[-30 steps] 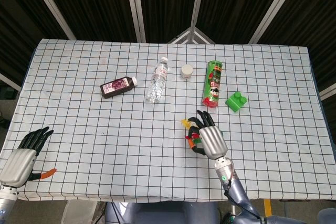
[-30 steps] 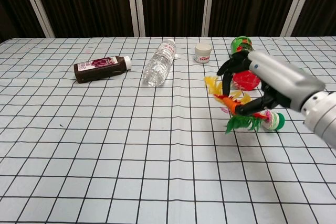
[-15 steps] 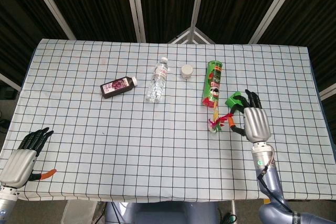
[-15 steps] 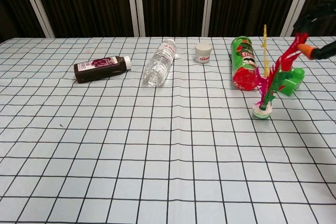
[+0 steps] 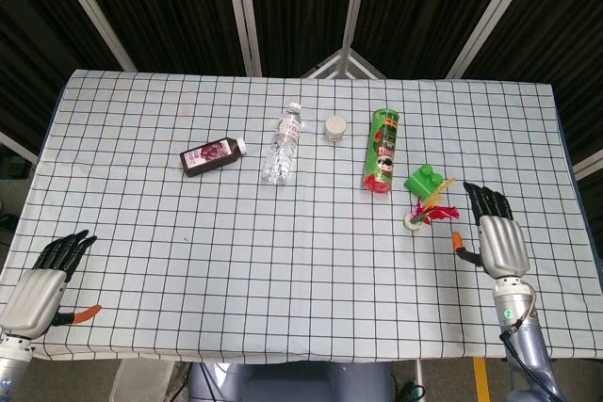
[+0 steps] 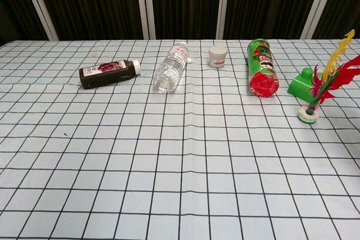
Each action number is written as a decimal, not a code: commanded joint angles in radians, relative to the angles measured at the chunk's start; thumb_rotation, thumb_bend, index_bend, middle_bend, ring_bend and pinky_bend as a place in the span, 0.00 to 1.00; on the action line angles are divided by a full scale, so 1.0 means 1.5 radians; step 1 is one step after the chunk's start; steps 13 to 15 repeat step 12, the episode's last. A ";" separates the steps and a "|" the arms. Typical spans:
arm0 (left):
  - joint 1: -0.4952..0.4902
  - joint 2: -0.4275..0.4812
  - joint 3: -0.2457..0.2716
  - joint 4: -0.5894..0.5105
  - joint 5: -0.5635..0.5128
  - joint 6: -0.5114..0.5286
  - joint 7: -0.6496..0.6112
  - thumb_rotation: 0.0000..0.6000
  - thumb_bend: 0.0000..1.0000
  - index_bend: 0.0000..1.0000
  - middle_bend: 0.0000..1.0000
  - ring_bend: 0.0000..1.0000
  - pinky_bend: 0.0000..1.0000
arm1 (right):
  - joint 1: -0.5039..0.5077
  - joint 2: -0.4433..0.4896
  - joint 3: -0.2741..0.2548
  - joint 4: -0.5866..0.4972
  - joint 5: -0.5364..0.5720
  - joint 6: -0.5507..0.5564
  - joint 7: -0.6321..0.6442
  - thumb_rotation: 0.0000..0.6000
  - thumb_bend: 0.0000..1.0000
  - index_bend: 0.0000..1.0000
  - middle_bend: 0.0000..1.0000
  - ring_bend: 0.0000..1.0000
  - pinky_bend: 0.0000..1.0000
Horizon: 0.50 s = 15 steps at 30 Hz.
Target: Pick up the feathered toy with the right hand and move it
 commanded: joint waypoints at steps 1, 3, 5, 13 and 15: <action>0.000 0.000 0.000 0.000 0.000 0.001 0.000 1.00 0.00 0.00 0.00 0.00 0.00 | -0.011 0.018 -0.003 -0.012 -0.005 0.011 0.012 1.00 0.46 0.00 0.03 0.00 0.00; 0.001 0.000 0.000 0.000 0.000 0.002 0.000 1.00 0.00 0.00 0.00 0.00 0.00 | -0.022 0.035 -0.006 -0.020 -0.016 0.024 0.028 1.00 0.46 0.00 0.02 0.00 0.00; 0.001 0.000 -0.001 0.001 0.000 0.003 -0.001 1.00 0.00 0.00 0.00 0.00 0.00 | -0.038 0.056 -0.015 -0.022 -0.036 0.041 0.044 1.00 0.46 0.00 0.01 0.00 0.00; 0.002 -0.001 -0.002 0.003 0.003 0.006 -0.001 1.00 0.00 0.00 0.00 0.00 0.00 | -0.104 0.130 -0.080 -0.001 -0.108 0.091 0.077 1.00 0.40 0.00 0.00 0.00 0.00; 0.002 -0.001 -0.002 0.003 0.003 0.006 -0.001 1.00 0.00 0.00 0.00 0.00 0.00 | -0.104 0.130 -0.080 -0.001 -0.108 0.091 0.077 1.00 0.40 0.00 0.00 0.00 0.00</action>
